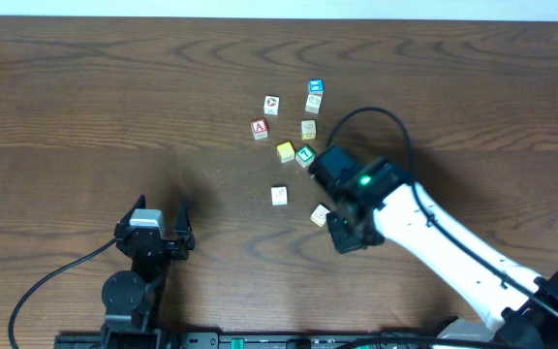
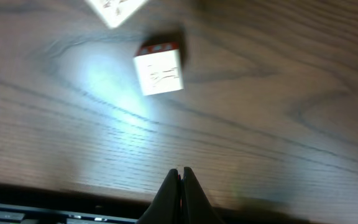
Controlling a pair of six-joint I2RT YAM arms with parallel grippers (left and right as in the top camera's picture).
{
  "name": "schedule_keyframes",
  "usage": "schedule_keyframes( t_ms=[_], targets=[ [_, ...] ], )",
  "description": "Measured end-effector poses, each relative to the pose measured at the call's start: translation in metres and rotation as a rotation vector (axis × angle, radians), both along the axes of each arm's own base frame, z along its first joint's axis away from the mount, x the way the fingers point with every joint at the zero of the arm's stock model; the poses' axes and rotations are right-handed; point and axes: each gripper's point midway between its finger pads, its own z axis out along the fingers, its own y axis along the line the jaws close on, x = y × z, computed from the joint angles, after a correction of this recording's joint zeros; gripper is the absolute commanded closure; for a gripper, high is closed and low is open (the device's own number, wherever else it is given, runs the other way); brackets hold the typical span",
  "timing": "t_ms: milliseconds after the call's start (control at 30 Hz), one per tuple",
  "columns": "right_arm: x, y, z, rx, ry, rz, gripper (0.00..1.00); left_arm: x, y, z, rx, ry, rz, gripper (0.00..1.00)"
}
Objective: Lift 5 blocks
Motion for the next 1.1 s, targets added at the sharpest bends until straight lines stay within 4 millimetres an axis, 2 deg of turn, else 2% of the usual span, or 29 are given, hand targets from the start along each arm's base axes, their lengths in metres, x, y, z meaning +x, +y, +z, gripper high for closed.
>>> schedule_keyframes(
  t_ms=[167,267,400,500,833,1100],
  targets=[
    [-0.002,0.013,-0.008,-0.009,-0.072,0.012,0.99,0.0,0.0,0.0,0.0,0.001,0.0,0.27],
    [0.0,0.017,-0.029,0.022,-0.103,-0.006,0.99,0.0,0.0,0.0,0.0,0.0,0.0,0.27],
    [-0.013,0.007,-0.061,0.016,-0.08,-0.036,0.99,0.0,0.0,0.0,0.0,0.0,0.0,0.27],
    [-0.019,0.003,-0.074,0.016,-0.071,-0.049,0.99,0.0,0.0,0.0,0.0,0.0,0.0,0.27],
    [-0.009,0.013,-0.094,0.095,-0.139,-0.062,0.96,0.0,0.0,0.0,0.0,0.0,0.0,0.27],
    [0.003,0.023,-0.093,0.144,-0.187,-0.069,0.96,0.0,0.0,0.0,0.0,0.0,0.0,0.27]
  ],
)
